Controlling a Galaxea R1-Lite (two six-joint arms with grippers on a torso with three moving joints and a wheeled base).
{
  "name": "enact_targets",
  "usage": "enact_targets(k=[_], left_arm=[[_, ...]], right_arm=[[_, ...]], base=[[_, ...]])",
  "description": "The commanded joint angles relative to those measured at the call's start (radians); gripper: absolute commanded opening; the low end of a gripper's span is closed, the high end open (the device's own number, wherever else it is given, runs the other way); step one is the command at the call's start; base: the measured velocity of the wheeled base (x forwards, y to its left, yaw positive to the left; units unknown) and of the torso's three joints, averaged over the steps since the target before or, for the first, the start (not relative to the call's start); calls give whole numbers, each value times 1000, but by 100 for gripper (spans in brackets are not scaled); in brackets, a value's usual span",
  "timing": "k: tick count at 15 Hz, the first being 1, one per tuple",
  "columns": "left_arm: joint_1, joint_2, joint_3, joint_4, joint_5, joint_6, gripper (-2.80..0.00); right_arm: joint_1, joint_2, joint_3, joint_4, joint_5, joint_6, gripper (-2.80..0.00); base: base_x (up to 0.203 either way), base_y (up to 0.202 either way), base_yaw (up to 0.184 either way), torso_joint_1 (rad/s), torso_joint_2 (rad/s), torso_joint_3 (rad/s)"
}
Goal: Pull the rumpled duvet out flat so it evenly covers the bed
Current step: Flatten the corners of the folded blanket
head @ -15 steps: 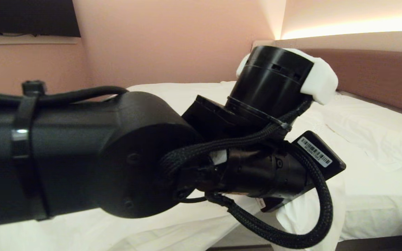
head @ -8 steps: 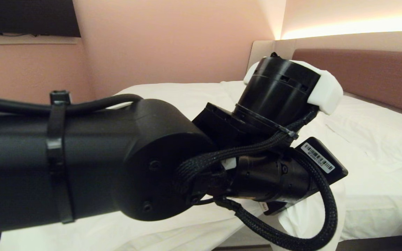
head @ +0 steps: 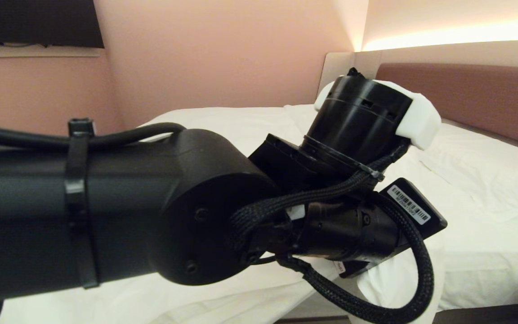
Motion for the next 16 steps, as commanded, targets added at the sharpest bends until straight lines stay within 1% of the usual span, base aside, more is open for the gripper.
enact_targets(k=[1,12,16], left_arm=[[0,1,2,1,-3,-8,0],[1,33,7,1,-6,-18,0],[1,92,-4,1,3,-19,0]], right_arm=[[0,1,0,0,0,0,-280],[0,1,0,0,0,0,-280],[0,1,0,0,0,0,-280]], base=[[0,0,0,0,0,0],[0,0,0,0,0,0],[0,0,0,0,0,0]])
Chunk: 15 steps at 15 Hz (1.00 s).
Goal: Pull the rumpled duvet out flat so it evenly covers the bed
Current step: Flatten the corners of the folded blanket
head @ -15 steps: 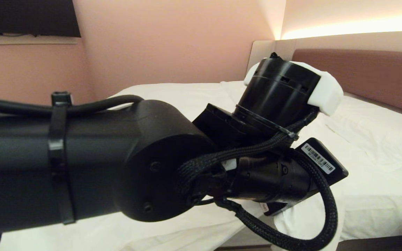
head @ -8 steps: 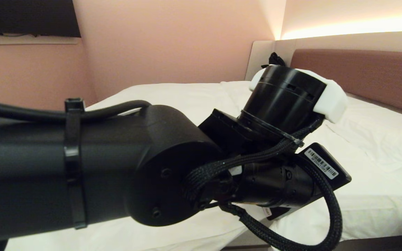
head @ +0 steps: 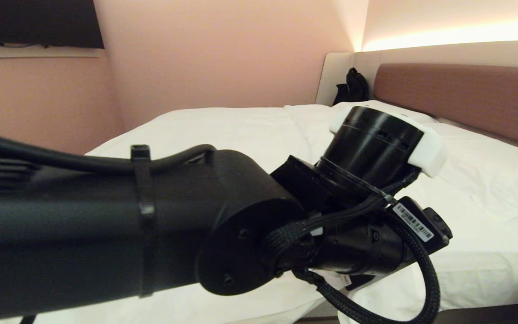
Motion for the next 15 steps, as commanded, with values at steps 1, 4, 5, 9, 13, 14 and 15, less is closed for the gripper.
enact_targets(k=[1,4,5,9,13,14,15], left_arm=[[3,42,-1,2,1,-9,0],[17,57,1,1,-8,-11,0],[17,71,-19,-10,-10,-13,0],[14,129,-57,-91,-10,-33,0],[10,132,-6,-93,-12,-29,0],[9,141,-4,-93,-11,-27,0],[9,142,0,-93,-10,-27,0]], right_arm=[[0,1,0,0,0,0,-280],[0,1,0,0,0,0,-280],[0,1,0,0,0,0,-280],[0,1,0,0,0,0,-280],[0,1,0,0,0,0,-280],[0,1,0,0,0,0,-280],[0,1,0,0,0,0,-280]], base=[[0,0,0,0,0,0],[0,0,0,0,0,0],[0,0,0,0,0,0],[0,0,0,0,0,0],[0,0,0,0,0,0],[0,0,0,0,0,0],[0,0,0,0,0,0]])
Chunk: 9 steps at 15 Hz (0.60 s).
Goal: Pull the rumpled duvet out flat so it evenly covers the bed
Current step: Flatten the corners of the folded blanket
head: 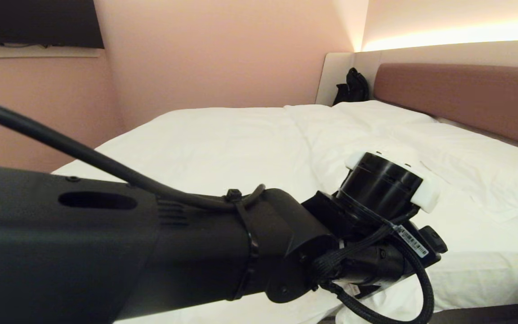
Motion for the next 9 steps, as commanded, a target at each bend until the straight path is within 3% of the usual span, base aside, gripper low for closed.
enact_targets(k=[1,9], left_arm=[[-1,12,8,1,0,-4,0],[-8,16,35,5,15,5,0]], right_arm=[[-1,1,0,0,0,0,-280],[0,1,0,0,0,0,-280]], base=[[0,0,0,0,0,0],[0,0,0,0,0,0]])
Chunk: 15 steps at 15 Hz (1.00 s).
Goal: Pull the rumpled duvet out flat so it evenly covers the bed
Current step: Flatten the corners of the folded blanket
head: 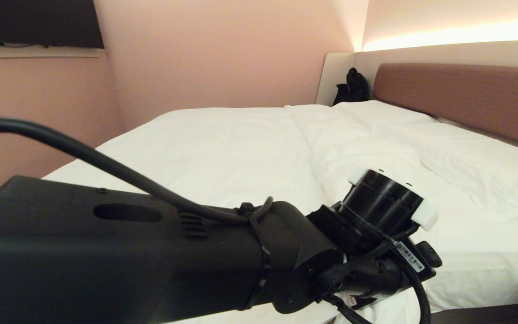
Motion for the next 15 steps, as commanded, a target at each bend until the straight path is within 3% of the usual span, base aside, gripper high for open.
enact_targets(k=[1,4,6,9,12,15], left_arm=[[1,-6,11,8,6,2,0],[-2,-10,26,95,93,50,0],[-11,-7,35,219,111,83,0],[-14,7,55,250,113,93,0],[-25,-4,62,364,114,123,0],[-49,-70,111,468,169,140,0]], right_arm=[[0,1,0,0,0,0,-280],[-1,1,0,0,0,0,-280],[0,1,0,0,0,0,-280],[-1,1,0,0,0,0,-280],[0,1,0,0,0,0,-280],[0,1,0,0,0,0,-280]], base=[[0,0,0,0,0,0],[0,0,0,0,0,0],[0,0,0,0,0,0],[0,0,0,0,0,0],[0,0,0,0,0,0],[0,0,0,0,0,0]])
